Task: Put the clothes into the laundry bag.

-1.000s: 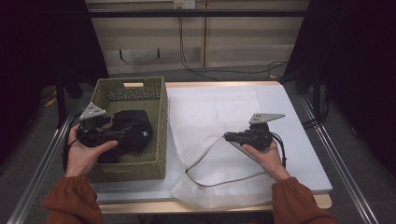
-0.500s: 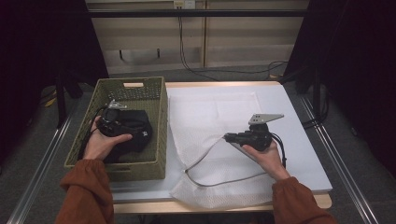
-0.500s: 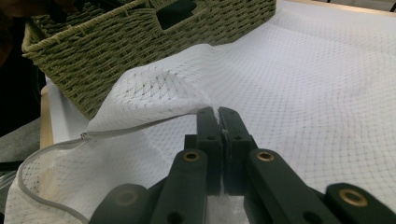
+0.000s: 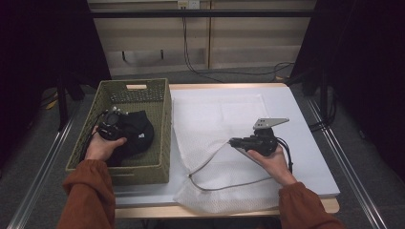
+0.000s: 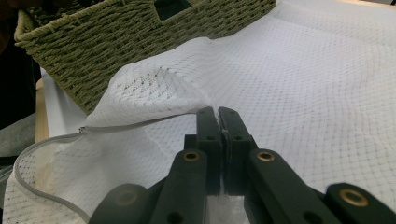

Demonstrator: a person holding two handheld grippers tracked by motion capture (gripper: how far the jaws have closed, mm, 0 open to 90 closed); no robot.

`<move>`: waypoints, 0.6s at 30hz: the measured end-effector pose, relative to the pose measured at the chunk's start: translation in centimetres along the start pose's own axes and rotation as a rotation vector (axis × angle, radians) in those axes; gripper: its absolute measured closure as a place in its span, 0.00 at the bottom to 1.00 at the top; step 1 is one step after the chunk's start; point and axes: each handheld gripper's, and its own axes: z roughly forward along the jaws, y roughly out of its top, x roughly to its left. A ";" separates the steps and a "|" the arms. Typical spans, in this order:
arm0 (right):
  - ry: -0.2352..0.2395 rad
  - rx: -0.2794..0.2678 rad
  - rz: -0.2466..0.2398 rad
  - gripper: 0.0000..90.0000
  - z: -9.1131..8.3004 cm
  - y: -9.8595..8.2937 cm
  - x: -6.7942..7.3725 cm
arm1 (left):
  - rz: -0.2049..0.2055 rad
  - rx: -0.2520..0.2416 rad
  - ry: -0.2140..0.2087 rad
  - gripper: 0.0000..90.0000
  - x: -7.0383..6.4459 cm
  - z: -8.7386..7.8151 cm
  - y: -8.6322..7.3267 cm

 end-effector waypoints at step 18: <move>0.003 0.007 -0.001 0.97 0.1 0.0 -0.1 | -0.127 0.078 0.084 0.13 2.4 1.7 -1.4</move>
